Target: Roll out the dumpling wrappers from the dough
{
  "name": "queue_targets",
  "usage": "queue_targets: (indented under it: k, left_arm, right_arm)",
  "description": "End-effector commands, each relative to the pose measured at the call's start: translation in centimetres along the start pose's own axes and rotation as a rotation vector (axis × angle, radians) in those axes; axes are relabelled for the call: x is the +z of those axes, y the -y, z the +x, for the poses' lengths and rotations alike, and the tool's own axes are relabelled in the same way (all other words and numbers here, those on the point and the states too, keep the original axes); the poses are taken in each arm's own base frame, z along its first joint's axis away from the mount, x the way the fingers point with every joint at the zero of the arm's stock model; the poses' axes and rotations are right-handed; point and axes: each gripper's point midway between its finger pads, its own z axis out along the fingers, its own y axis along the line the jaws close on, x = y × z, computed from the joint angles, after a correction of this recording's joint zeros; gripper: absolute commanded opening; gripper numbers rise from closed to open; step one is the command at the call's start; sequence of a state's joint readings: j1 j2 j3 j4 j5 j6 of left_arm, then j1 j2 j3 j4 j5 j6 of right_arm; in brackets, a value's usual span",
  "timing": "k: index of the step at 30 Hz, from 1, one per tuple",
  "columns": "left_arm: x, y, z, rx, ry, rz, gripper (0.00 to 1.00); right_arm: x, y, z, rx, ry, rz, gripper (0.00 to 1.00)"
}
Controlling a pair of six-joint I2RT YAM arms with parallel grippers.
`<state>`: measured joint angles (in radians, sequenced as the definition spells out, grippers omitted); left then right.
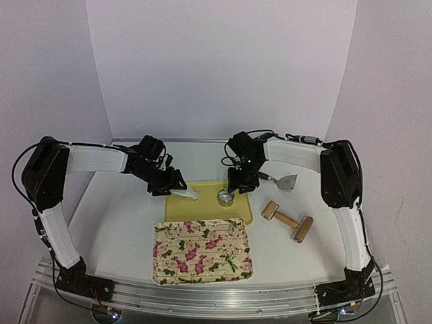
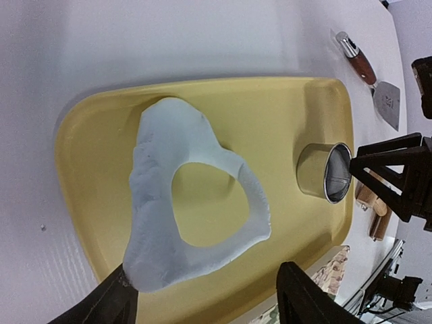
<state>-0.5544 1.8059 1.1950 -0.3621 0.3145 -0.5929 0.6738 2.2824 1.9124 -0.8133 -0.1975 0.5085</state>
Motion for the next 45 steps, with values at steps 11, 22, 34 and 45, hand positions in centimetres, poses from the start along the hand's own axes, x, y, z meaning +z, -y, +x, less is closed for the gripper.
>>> queue_targets:
  k: [11,22,34,45]
  left_arm:
    - [-3.8,-2.7,2.5,-0.013,-0.018,-0.13,0.8]
    - [-0.6,-7.0,0.3,-0.052,0.005,-0.248,0.6]
    - [1.3,-7.1,1.6,-0.063,-0.052,-0.178,0.44]
    - [1.6,-7.5,4.5,-0.064,-0.123,-0.19,0.36]
  right_arm:
    - [1.3,-0.1,-0.4,-0.048,-0.021,0.039,0.19]
    - [-0.6,-1.2,-1.4,-0.017,0.018,0.004,0.0]
    - [-4.7,-1.6,-0.5,0.02,0.04,-0.041,0.0]
    - [-4.6,-2.8,-1.7,0.02,0.055,-0.073,0.0]
